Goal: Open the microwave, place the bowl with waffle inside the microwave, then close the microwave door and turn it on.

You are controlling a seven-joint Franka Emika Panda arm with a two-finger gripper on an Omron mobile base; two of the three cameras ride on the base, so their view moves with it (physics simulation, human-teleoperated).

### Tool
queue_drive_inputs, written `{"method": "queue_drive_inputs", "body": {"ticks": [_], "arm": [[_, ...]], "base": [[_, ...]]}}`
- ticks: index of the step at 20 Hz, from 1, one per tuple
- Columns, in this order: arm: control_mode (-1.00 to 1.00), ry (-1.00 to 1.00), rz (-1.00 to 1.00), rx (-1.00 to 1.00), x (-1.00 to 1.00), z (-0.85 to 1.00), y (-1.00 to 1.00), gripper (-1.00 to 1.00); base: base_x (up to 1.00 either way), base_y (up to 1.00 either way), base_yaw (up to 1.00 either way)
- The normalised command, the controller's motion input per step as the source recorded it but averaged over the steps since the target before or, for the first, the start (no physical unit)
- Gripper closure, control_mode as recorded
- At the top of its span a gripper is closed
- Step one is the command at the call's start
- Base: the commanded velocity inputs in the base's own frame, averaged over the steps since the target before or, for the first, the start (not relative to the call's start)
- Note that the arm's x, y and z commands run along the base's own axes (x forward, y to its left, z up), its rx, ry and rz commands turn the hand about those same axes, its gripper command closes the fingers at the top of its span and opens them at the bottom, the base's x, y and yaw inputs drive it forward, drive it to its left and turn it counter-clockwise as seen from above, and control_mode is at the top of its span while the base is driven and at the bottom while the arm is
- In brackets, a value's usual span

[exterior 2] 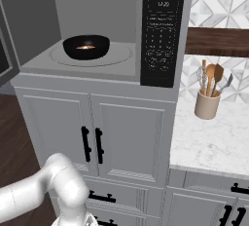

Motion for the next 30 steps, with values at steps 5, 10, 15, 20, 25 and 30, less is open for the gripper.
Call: {"method": "queue_drive_inputs", "body": {"ticks": [5, 10, 15, 20, 25, 30], "arm": [[-1.00, 0.20, -0.17, 0.00, 0.18, 0.02, -0.26, -1.00], [-1.00, 0.13, -0.03, 0.00, 0.32, 0.10, -0.44, -1.00], [-1.00, 0.04, 0.04, 0.01, 0.25, 0.29, -0.60, -1.00], [-1.00, 0.01, 0.07, 0.02, 0.23, 0.27, -0.73, -1.00], [-1.00, 0.07, 0.06, 0.02, 0.52, 0.09, -0.73, -1.00], [-1.00, 0.27, 0.06, 0.00, 0.96, 0.00, -0.33, -1.00]], "base": [[0.00, 0.00, 0.00], [0.00, 0.00, 0.00], [0.00, 0.00, 0.00], [0.00, 0.00, 0.00], [0.00, 0.00, 0.00], [0.00, 0.00, 0.00]]}}
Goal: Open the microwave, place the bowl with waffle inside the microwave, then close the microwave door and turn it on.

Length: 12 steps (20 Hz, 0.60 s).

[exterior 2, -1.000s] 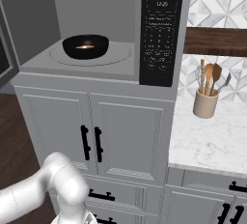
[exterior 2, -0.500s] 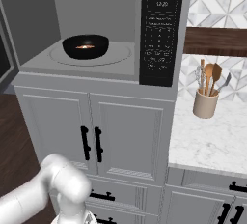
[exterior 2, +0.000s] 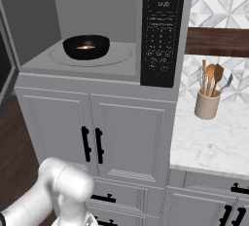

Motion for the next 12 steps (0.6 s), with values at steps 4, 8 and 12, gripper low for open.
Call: {"method": "queue_drive_inputs", "body": {"ticks": [4, 8, 12], "arm": [[-1.00, 0.17, 0.03, 0.00, 0.94, -0.19, -0.15, -1.00], [-1.00, 0.20, 0.00, 0.00, 0.86, -0.07, -0.03, -1.00], [-1.00, 0.27, 0.00, 0.00, 0.95, -0.03, 0.00, -1.00]], "base": [[0.00, 0.00, 0.00], [0.00, 0.00, 0.00], [0.00, 0.00, 0.00]]}}
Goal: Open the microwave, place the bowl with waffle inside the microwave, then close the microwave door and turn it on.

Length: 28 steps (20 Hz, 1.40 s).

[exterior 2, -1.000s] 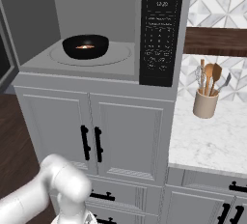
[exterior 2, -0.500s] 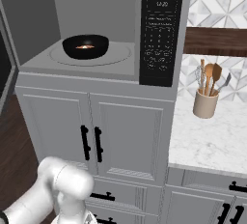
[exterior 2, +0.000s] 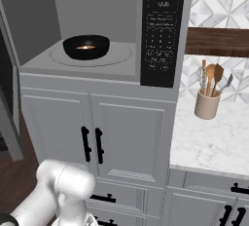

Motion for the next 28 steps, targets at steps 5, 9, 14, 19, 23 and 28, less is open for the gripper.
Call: {"method": "queue_drive_inputs", "body": {"ticks": [5, 9, 14, 19, 23, 28], "arm": [[-1.00, 0.25, 0.00, 0.00, 1.00, -0.27, 0.00, -1.00], [-1.00, 0.10, 0.00, 0.01, 0.94, -0.60, 0.00, -1.00], [-1.00, 0.00, -0.03, 0.06, 0.90, -0.85, 0.11, -1.00], [-1.00, -0.02, -0.07, 0.01, 1.00, -0.40, 0.09, -1.00], [-1.00, -0.13, -0.07, 0.01, 1.00, 0.00, 0.00, -1.00], [-1.00, -0.03, -0.01, 0.08, 1.00, -0.04, -0.13, -1.00]], "base": [[0.00, 0.00, 0.00], [0.00, 0.00, 0.00], [0.00, 0.00, 0.00], [0.00, 0.00, 0.00], [0.00, 0.00, 0.00], [0.00, 0.00, 0.00]]}}
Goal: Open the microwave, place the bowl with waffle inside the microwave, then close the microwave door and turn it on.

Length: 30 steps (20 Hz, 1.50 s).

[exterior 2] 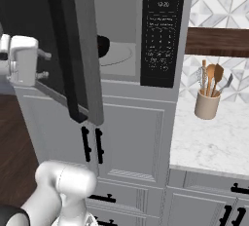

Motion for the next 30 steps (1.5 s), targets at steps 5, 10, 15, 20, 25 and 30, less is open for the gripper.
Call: {"method": "queue_drive_inputs", "body": {"ticks": [5, 10, 15, 20, 25, 30], "arm": [[-1.00, -0.02, 0.00, 0.14, 0.84, 0.00, -0.17, -1.00], [-1.00, -0.08, 0.00, 0.31, 0.84, 0.00, -0.33, -1.00], [-1.00, -0.09, 0.01, 0.35, 0.92, -0.05, -0.34, -1.00], [-1.00, -0.04, 0.02, 0.15, 0.82, -0.04, -0.04, -1.00], [-1.00, -0.01, 0.00, 0.00, 0.59, 0.00, 0.00, -1.00], [-1.00, -0.04, 0.00, 0.00, 0.46, 0.00, 0.00, -1.00]], "base": [[0.00, 0.00, 0.00], [0.00, 0.00, 0.00], [0.00, 0.00, 0.00], [0.00, 0.00, 0.00], [0.00, 0.00, 0.00], [0.00, 0.00, 0.00]]}}
